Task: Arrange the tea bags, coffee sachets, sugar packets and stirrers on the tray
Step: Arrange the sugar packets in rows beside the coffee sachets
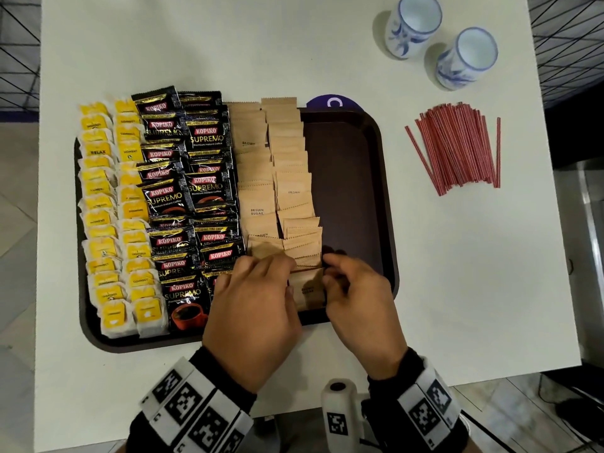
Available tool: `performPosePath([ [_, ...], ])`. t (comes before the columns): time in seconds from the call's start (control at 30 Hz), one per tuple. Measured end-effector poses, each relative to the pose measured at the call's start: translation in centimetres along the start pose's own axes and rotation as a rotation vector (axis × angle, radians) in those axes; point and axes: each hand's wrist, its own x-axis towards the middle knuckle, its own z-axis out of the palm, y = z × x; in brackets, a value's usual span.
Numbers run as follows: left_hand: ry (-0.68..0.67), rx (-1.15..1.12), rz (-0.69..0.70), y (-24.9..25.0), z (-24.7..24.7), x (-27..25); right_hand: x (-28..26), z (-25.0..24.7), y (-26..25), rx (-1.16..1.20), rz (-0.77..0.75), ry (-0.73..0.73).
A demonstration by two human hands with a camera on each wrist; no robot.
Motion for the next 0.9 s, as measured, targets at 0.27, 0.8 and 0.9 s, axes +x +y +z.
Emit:
performPosePath([
  [0.27,0.011,-0.002,0.017,0.0,0.1,0.3,0.7,0.0,-0.6,0.023,-0.025,-0.037],
  [0.8,-0.005,0.064,0.007,0.7,-0.3,1.4,4.1,-0.9,-1.1,-0.036,-0.048,-0.031],
  [0.9,-0.002,0.112,-0.009,0.5,-0.4,1.3,4.0,-0.6,-1.1,-0.032,-0.068,-0.035],
])
